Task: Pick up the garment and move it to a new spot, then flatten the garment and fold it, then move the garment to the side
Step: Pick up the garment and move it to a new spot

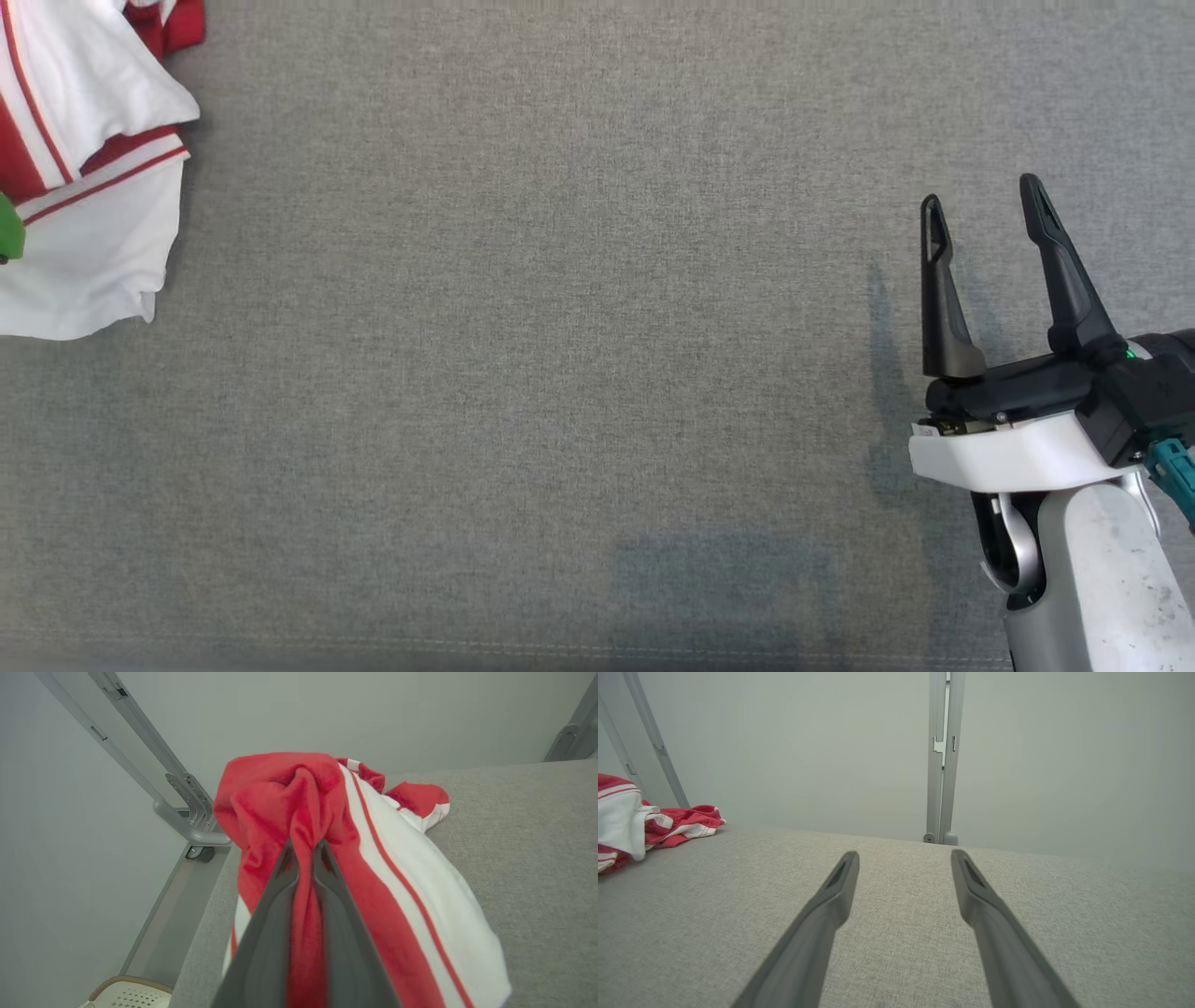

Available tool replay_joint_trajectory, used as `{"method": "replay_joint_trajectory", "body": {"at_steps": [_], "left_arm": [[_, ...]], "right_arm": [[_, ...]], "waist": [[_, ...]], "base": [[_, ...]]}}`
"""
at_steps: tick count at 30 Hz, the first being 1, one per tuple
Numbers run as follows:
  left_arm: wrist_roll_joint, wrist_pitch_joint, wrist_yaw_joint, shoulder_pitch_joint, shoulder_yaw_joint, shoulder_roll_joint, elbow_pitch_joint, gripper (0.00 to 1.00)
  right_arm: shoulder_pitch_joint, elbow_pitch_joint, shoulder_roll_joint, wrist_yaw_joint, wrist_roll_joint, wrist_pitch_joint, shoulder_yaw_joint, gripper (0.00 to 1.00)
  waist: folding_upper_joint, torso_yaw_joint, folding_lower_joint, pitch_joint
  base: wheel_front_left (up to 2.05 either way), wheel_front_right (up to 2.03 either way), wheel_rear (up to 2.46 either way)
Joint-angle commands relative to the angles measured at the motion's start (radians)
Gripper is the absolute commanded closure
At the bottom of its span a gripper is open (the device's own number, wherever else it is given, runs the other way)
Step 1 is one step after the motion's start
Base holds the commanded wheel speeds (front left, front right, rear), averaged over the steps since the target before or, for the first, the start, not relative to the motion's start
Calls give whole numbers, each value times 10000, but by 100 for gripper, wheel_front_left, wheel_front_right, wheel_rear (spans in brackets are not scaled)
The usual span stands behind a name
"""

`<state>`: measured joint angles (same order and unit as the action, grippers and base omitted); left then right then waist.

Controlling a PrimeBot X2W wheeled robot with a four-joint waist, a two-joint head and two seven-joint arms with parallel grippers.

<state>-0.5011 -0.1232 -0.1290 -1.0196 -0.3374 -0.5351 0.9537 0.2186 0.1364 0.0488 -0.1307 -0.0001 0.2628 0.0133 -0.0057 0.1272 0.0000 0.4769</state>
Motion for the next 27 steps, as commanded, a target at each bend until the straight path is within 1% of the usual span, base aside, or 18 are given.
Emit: {"method": "replay_joint_trajectory", "body": {"at_steps": [1, 9, 15, 21, 24, 27], "left_arm": [[31, -55, -14, -201, -50, -171, -67, 100], [232, 68, -14, -447, -759, -600, -751, 100], [339, 526, -14, -620, -1223, -635, -1759, 100], [348, 1146, 16, -539, -1647, -125, -3188, 100], [272, 1343, 134, -271, -1850, 237, -3952, 100], [274, 1435, 339, -14, -2099, 733, -4635, 100]], "right_arm": [[-54, -47, 30, -1, 94, 39, 25, 0], [-329, -408, 28, -1, 618, 38, 157, 0], [-574, -601, 28, -1, 927, 38, 133, 0], [-767, -638, 28, -1, 1126, 38, 30, 0], [-827, -634, 27, -1, 1209, 37, -50, 0], [-880, -620, 27, -1, 1274, 37, -102, 0]], "waist": [[57, -88, 0, -415], [57, -527, 0, -1733], [57, -996, 0, -2576], [57, -1492, 0, -2943], [57, -1717, 0, -2969], [57, -1945, 0, -2925]], "base": [[0, 0, 0], [0, 0, 0], [0, 0, 0], [0, 0, 0], [0, 0, 0], [0, 0, 0]]}}
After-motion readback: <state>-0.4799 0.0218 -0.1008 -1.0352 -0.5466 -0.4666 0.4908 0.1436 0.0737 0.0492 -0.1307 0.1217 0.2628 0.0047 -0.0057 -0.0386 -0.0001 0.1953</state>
